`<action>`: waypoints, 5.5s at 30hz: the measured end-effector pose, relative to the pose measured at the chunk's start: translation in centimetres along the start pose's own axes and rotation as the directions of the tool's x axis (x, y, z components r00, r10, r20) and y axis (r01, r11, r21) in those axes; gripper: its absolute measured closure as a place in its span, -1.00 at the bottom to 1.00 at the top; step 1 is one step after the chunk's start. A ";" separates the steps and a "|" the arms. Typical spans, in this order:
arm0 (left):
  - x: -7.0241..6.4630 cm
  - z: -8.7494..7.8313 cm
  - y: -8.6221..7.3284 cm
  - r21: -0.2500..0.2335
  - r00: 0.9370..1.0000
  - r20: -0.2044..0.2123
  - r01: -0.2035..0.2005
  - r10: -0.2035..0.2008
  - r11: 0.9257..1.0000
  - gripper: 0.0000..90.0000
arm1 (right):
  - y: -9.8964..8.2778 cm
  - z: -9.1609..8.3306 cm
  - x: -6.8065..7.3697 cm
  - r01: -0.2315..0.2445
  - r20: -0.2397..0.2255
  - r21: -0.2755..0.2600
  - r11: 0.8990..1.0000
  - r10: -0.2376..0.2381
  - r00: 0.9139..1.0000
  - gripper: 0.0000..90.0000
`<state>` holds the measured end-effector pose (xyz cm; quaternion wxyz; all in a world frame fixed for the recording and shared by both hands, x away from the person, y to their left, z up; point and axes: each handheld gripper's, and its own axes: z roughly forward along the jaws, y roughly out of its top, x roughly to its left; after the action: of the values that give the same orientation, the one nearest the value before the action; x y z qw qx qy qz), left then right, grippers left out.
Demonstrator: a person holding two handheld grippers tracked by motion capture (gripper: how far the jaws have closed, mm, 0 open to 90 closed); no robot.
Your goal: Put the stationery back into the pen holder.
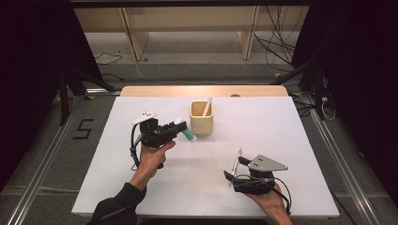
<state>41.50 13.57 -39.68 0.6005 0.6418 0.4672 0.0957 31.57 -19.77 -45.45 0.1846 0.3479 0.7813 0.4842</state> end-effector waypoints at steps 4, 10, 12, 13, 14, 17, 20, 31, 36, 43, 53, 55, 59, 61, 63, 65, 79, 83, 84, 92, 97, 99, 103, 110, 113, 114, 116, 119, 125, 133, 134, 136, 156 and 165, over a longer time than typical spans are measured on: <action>0.0 0.4 1.0 -0.009 1.000 -0.008 -0.010 0.010 1.000 0.44 | -0.2 -0.4 -0.1 -0.009 0.002 -0.001 1.000 0.009 1.000 -0.42; 0.0 1.0 2.0 -0.012 0.999 -0.026 -0.029 0.029 1.000 0.44 | -0.4 -0.8 -0.1 -0.015 0.003 -0.010 1.000 0.015 1.000 -0.45; 0.0 1.2 2.4 -0.020 0.999 -0.030 -0.025 0.024 1.000 0.44 | -0.5 -1.0 -0.2 -0.021 0.004 -0.005 1.000 0.021 1.000 -0.46; 0.1 1.3 2.5 -0.017 0.999 -0.031 -0.030 0.030 0.999 0.44 | -0.6 -1.0 -0.3 -0.020 0.004 -0.006 1.000 0.020 1.000 -0.46; 0.1 1.4 2.7 -0.020 0.999 -0.033 -0.030 0.030 0.999 0.44 | -0.6 -1.0 -0.3 -0.022 0.005 -0.009 1.000 0.022 1.000 -0.47; 0.0 1.7 3.3 -0.023 0.999 -0.037 -0.037 0.036 0.999 0.44 | -0.8 -1.2 -0.4 -0.025 0.008 -0.008 1.000 0.025 1.000 -0.47; -0.1 2.1 3.8 -0.029 0.998 -0.041 -0.040 0.039 0.999 0.44 | -0.9 -1.3 -0.4 -0.027 0.007 -0.006 1.000 0.028 1.000 -0.48; 0.0 4.0 5.4 -0.029 0.994 -0.087 -0.071 0.068 0.997 0.44 | -1.1 -1.6 -0.1 -0.032 -0.003 -0.008 0.999 0.032 0.999 -0.49; 0.0 4.9 5.9 -0.029 0.992 -0.104 -0.075 0.071 0.997 0.44 | -1.3 -1.7 -0.1 -0.031 -0.010 -0.001 1.000 0.031 0.999 -0.51; 0.1 6.2 6.4 -0.027 0.989 -0.125 -0.081 0.077 0.996 0.44 | -1.4 -1.7 -0.1 -0.025 -0.014 -0.001 1.000 0.025 1.000 -0.53; -0.1 7.6 6.2 -0.009 0.986 -0.138 -0.099 0.097 0.995 0.44 | -1.5 -1.9 0.0 -0.027 -0.014 -0.001 1.000 0.027 1.000 -0.53; -0.1 7.9 6.1 0.001 0.984 -0.142 -0.109 0.108 0.994 0.43 | -1.5 -1.8 0.0 -0.025 -0.016 -0.001 1.000 0.025 1.000 -0.53; 0.0 8.5 5.7 0.012 0.984 -0.148 -0.103 0.103 0.995 0.43 | -1.5 -1.9 0.0 -0.027 -0.016 -0.002 1.000 0.027 1.000 -0.53; 0.1 8.8 5.5 0.026 0.982 -0.152 -0.109 0.111 0.994 0.43 | -1.5 -1.9 0.0 -0.028 -0.016 -0.001 1.000 0.028 0.999 -0.53; 0.1 9.1 5.3 0.032 0.980 -0.157 -0.115 0.119 0.993 0.43 | -1.5 -1.8 0.0 -0.028 -0.018 -0.002 1.000 0.028 0.999 -0.53; 0.2 9.3 5.2 0.035 0.980 -0.159 -0.112 0.117 0.993 0.43 | -1.5 -1.8 0.0 -0.027 -0.018 -0.005 1.000 0.027 0.999 -0.53; 0.5 10.4 4.5 0.080 0.971 -0.187 -0.134 0.146 0.988 0.43 | -1.5 -1.9 0.1 -0.028 -0.021 -0.007 1.000 0.028 0.999 -0.53; 0.6 10.5 4.5 0.087 0.971 -0.189 -0.133 0.147 0.987 0.43 | -1.5 -1.8 0.1 -0.030 -0.021 -0.007 1.000 0.029 0.999 -0.53; 0.6 10.6 4.5 0.089 0.971 -0.189 -0.135 0.150 0.987 0.43 | -1.5 -1.8 0.1 -0.028 -0.021 -0.009 1.000 0.028 0.999 -0.53; 0.3 11.0 4.2 0.127 0.964 -0.189 -0.167 0.189 0.978 0.43 | -1.5 -1.8 0.1 -0.026 -0.024 -0.007 1.000 0.026 0.999 -0.53; 0.4 11.2 4.1 0.142 0.960 -0.190 -0.179 0.204 0.974 0.43 | -1.5 -1.8 0.2 -0.024 -0.025 -0.004 1.000 0.024 0.999 -0.52; 0.4 11.2 4.1 0.141 0.961 -0.192 -0.176 0.201 0.974 0.43 | -1.5 -1.8 0.2 -0.024 -0.026 -0.003 1.000 0.024 0.999 -0.52; 0.6 11.2 4.0 0.147 0.960 -0.194 -0.176 0.202 0.973 0.43 | -1.6 -1.8 0.2 -0.023 -0.027 -0.002 1.000 0.023 0.999 -0.52; 0.7 11.3 3.9 0.175 0.957 -0.193 -0.184 0.217 0.967 0.42 | -1.6 -1.7 0.2 -0.023 -0.030 0.000 1.000 0.023 0.999 -0.52; 0.7 11.4 3.9 0.187 0.954 -0.193 -0.194 0.230 0.963 0.42 | -1.6 -1.7 0.3 -0.021 -0.031 0.000 1.000 0.021 0.999 -0.52; 0.7 11.4 3.8 0.189 0.954 -0.194 -0.192 0.228 0.963 0.42 | -1.6 -1.7 0.3 -0.021 -0.032 0.000 1.000 0.021 0.999 -0.52; 0.7 11.5 3.8 0.193 0.954 -0.195 -0.191 0.228 0.962 0.41 | -1.6 -1.7 0.3 -0.021 -0.032 0.001 1.000 0.021 0.999 -0.52; 0.6 11.4 3.9 0.186 0.958 -0.194 -0.175 0.210 0.967 0.33 | -1.6 -1.7 0.3 -0.024 -0.033 -0.001 1.000 0.023 0.999 -0.52; 0.4 11.1 4.6 0.189 0.965 -0.198 -0.137 0.175 0.972 -0.06 | -1.6 -1.7 0.3 -0.023 -0.032 0.000 1.000 0.023 0.999 -0.52; 0.0 9.9 5.1 0.191 0.970 -0.175 -0.133 0.167 0.973 -0.27 | -1.6 -1.7 0.2 -0.025 -0.029 0.001 1.000 0.025 0.999 -0.52; -0.1 9.8 5.2 0.188 0.972 -0.172 -0.128 0.161 0.974 -0.29 | -1.6 -1.7 0.2 -0.026 -0.029 -0.001 1.000 0.026 0.999 -0.52; -0.3 9.4 5.2 0.187 0.974 -0.161 -0.130 0.160 0.974 -0.33 | -1.6 -1.7 0.2 -0.029 -0.027 -0.002 1.000 0.029 0.999 -0.52; -0.5 4.9 3.7 0.187 0.979 -0.130 -0.130 0.156 0.974 -0.45 | -1.6 -1.9 0.0 -0.034 -0.013 -0.005 0.999 0.034 0.999 -0.52; -0.1 3.2 1.3 0.202 0.982 -0.132 -0.109 0.138 0.973 -0.47 | -1.7 -2.0 -0.1 -0.039 -0.003 -0.012 0.999 0.038 0.999 -0.52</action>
<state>44.24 11.56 -39.33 0.4925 0.7165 0.4757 0.1333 29.80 -21.60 -46.00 0.1762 0.3611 0.7718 0.4928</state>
